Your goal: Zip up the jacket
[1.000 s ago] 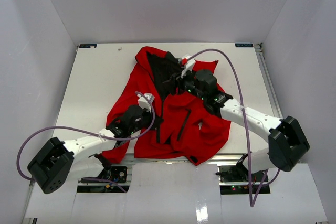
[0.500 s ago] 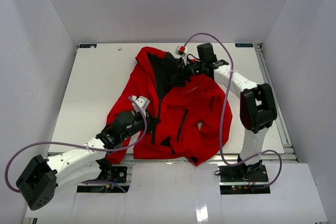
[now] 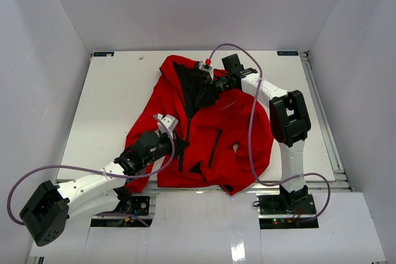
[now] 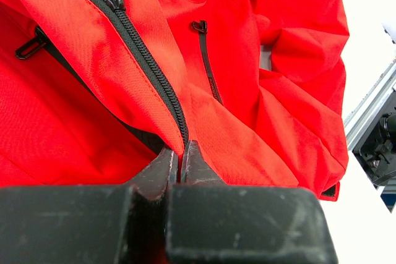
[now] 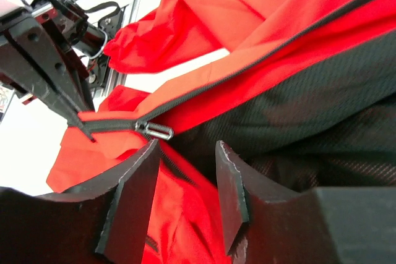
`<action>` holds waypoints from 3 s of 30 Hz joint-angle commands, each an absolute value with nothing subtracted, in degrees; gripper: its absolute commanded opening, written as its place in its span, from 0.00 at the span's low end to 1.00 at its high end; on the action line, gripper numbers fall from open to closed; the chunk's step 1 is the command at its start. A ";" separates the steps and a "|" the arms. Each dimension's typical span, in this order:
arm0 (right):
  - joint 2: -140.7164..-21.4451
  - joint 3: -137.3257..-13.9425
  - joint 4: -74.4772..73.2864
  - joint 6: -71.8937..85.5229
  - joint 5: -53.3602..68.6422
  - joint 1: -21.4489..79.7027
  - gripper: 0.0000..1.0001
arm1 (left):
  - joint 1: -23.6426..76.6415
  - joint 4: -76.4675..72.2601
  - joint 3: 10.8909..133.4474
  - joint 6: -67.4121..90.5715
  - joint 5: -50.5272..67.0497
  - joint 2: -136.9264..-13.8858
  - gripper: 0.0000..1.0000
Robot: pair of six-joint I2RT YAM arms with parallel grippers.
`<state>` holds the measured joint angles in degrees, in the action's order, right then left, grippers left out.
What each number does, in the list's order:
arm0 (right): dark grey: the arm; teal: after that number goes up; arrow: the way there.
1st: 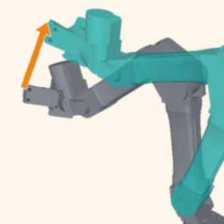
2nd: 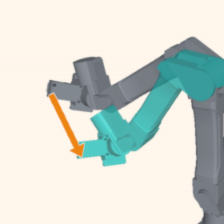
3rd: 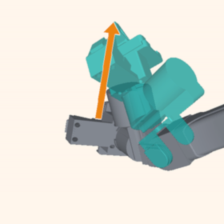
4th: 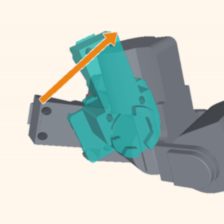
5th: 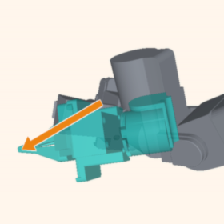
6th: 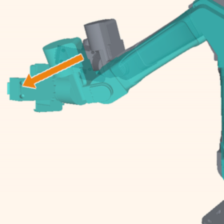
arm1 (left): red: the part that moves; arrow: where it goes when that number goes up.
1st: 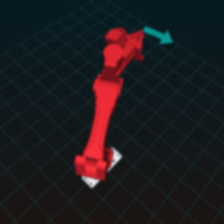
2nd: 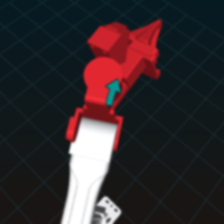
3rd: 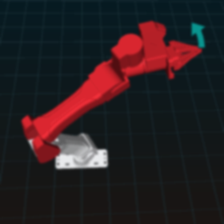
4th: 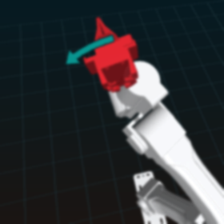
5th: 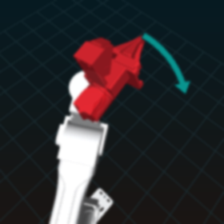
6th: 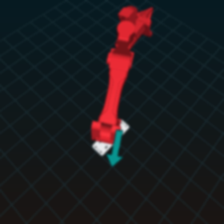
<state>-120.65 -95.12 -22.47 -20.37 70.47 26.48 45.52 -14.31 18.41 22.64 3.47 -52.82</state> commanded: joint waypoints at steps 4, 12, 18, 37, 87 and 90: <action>-123.60 -99.82 -12.77 -8.92 69.03 28.69 0.46 | 45.79 -15.82 17.92 21.80 6.03 -51.64 0.00; -121.00 -93.11 -12.65 -12.81 70.32 31.30 0.35 | 45.79 -15.82 18.11 21.80 5.89 -51.42 0.00; -118.40 -88.33 -11.22 -13.54 71.65 31.67 0.35 | 45.79 -15.73 18.14 21.71 5.66 -51.19 0.00; -116.81 -87.54 -11.54 -12.04 77.34 31.50 0.38 | 45.79 -14.71 17.17 22.06 5.36 -51.91 0.00; -121.99 -97.93 -43.96 -33.52 77.27 34.25 0.08 | 45.71 -8.69 20.83 27.38 -2.86 -55.06 0.60; -120.13 -95.72 -43.74 -34.05 76.29 35.04 0.08 | 45.79 -7.14 23.07 27.78 -4.20 -55.61 0.66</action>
<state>-125.37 -98.22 -41.64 -32.02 75.44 33.22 45.56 -9.82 18.46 26.06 -0.71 -55.16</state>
